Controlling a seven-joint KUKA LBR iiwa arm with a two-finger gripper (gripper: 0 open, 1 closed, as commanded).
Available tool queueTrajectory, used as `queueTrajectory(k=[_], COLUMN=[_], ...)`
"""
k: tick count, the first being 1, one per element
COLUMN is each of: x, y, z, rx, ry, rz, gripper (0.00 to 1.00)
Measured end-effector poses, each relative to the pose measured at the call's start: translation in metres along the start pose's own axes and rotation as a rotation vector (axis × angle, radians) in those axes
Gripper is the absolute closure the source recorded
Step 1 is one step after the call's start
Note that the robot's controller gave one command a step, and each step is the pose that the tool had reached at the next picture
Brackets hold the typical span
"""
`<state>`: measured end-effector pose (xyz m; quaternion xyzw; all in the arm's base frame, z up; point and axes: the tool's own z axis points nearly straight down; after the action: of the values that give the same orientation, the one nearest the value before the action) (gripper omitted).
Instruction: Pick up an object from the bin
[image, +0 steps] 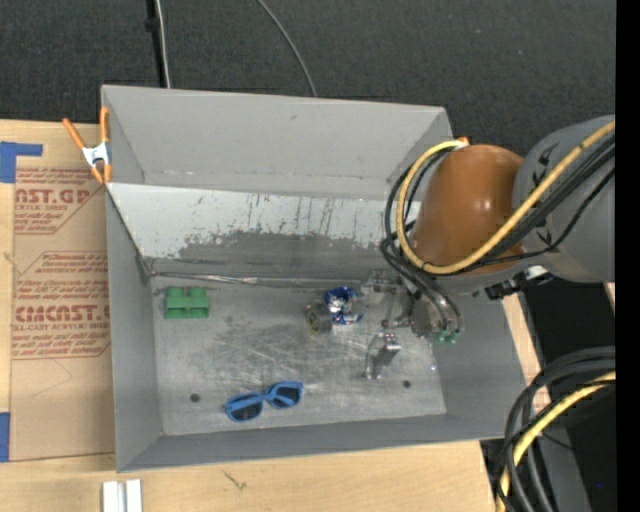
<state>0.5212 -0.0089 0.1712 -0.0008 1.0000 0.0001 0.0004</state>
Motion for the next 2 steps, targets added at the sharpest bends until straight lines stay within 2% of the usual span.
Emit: queueTrajectory(k=[1,2], x=[-0.0482,-0.0399], y=[0.0319,0.0239], z=[0.0752,0.0701], rx=[-0.002,0.001], ry=[0.001,0.000], rz=[0.443,-0.028], gripper=[0.00,0.00])
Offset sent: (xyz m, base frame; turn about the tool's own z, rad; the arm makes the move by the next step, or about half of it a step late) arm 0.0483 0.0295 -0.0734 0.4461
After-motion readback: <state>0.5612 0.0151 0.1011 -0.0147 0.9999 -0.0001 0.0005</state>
